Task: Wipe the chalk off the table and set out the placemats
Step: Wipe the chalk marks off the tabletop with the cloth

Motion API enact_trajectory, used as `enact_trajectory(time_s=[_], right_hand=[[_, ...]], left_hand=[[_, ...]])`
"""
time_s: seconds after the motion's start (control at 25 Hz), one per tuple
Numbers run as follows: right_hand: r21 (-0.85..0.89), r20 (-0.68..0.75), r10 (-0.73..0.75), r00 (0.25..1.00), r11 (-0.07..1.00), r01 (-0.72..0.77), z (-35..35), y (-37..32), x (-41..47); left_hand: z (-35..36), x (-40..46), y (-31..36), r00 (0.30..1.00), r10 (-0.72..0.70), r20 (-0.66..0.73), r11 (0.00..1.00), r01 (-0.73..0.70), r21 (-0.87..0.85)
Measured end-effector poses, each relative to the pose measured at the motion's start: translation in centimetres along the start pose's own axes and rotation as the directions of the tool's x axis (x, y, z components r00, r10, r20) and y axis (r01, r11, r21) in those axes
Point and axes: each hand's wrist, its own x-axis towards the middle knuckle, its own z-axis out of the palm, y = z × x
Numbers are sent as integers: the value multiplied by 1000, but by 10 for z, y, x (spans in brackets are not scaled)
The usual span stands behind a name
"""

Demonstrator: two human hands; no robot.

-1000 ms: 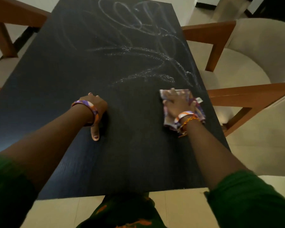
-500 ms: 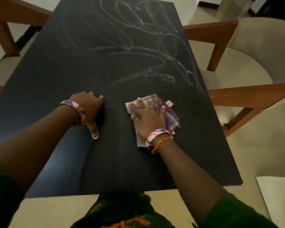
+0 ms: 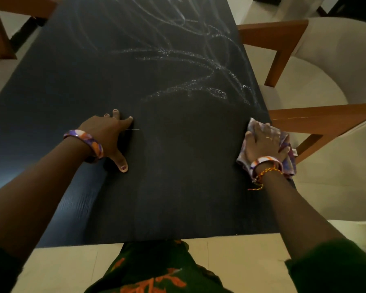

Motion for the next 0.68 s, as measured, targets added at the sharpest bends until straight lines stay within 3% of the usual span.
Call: enact_trajectory(time_s=[0.08, 0.16, 0.32, 0.44, 0.6, 0.68], right_hand=[[-24, 5, -110, 994, 994, 110, 12, -20, -28], [-60, 11, -321, 947, 945, 321, 29, -54, -62], [-69, 132, -679, 722, 721, 690, 57, -137, -88], [-37, 169, -710, 683, 688, 724, 67, -198, -37], [-41, 190, -605, 773, 782, 622, 72, -262, 41], [-38, 197, -610, 768, 778, 628, 70, -264, 41]], left_hand=[[9, -3, -2, 995, -39, -94, 967, 14, -254], [23, -4, 1, 944, -196, -266, 849, 28, -527], [30, 28, -3, 855, -390, -341, 832, 168, -529], [26, 53, -14, 804, -476, -357, 828, 274, -489], [34, 62, -12, 779, -490, -392, 852, 333, -404], [34, 61, -12, 762, -507, -403, 842, 340, -418]])
